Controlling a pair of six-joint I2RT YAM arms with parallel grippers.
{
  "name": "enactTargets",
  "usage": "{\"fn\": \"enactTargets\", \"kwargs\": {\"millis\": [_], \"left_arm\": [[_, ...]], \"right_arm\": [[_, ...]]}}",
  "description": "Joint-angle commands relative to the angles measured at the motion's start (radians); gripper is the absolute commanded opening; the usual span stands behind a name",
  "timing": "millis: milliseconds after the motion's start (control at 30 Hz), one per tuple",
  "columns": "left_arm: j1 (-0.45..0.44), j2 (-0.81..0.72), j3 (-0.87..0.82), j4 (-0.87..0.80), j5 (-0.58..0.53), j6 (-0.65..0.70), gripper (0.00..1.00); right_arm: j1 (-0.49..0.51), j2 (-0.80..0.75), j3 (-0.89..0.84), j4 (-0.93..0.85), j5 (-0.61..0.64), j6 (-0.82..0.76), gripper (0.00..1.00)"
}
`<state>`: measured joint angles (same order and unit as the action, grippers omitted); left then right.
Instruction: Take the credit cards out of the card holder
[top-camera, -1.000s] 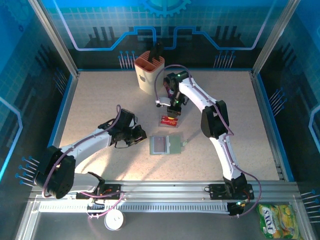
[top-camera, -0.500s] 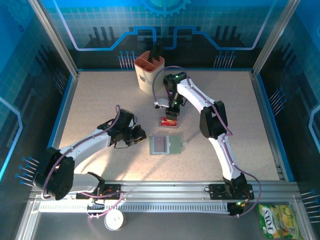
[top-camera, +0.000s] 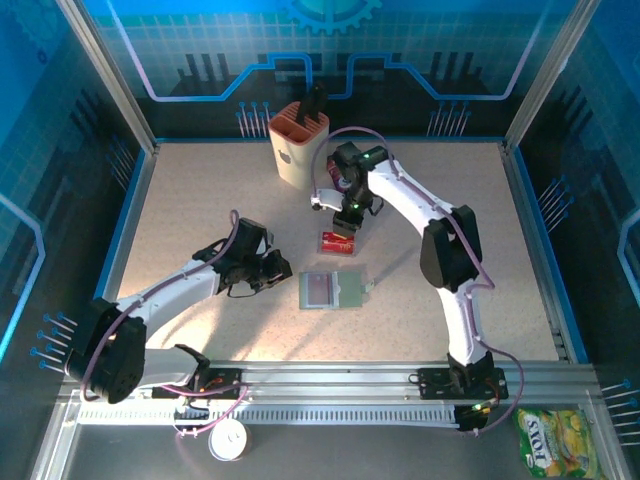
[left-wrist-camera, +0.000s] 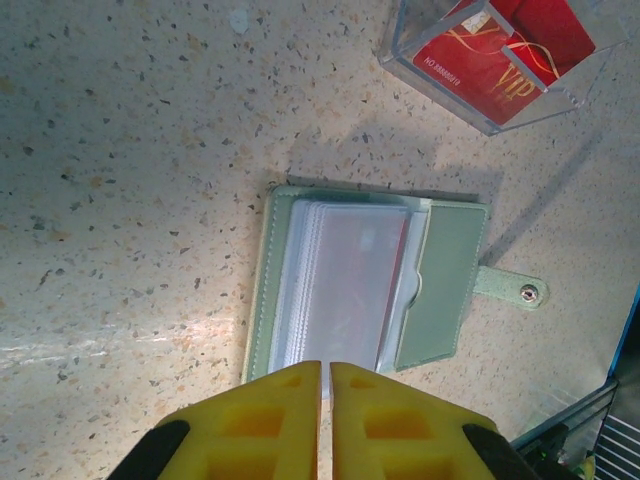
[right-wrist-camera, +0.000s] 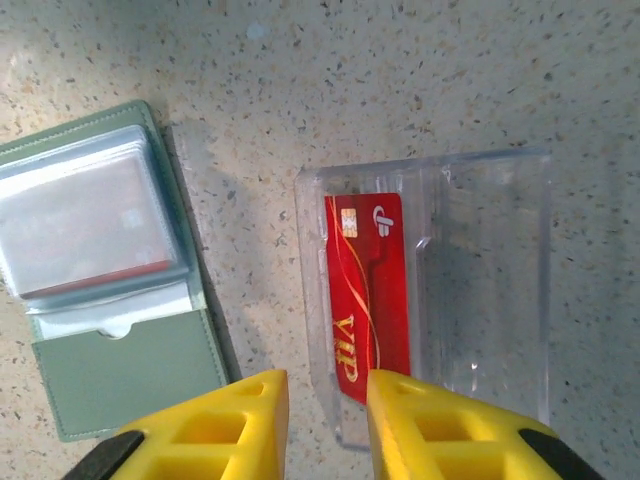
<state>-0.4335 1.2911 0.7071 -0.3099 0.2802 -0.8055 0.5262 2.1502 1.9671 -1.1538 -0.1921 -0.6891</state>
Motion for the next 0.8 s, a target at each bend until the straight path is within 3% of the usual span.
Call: {"fn": "enactTargets", "kwargs": {"millis": [0, 333, 500, 633, 767], "left_arm": [[0.007, -0.025, -0.012, -0.007, -0.011, 0.007, 0.12], [0.005, 0.006, -0.049, 0.095, 0.057, -0.02, 0.11], [-0.014, 0.047, -0.049, 0.125, 0.082, -0.023, 0.11], [-0.026, 0.076, -0.054, 0.152, 0.088, -0.029, 0.11], [-0.033, 0.102, -0.053, 0.16, 0.091, -0.029, 0.11]], "right_arm": [[0.037, -0.078, -0.105, 0.143, -0.007, 0.156, 0.28], [0.132, -0.209, -0.415, 0.403, 0.045, 0.566, 0.27], [0.156, -0.285, -0.585, 0.558, 0.011, 0.791, 0.27], [0.158, -0.324, -0.691, 0.674, -0.018, 0.903, 0.27], [0.153, -0.308, -0.716, 0.695, 0.055, 0.919, 0.27]]}}
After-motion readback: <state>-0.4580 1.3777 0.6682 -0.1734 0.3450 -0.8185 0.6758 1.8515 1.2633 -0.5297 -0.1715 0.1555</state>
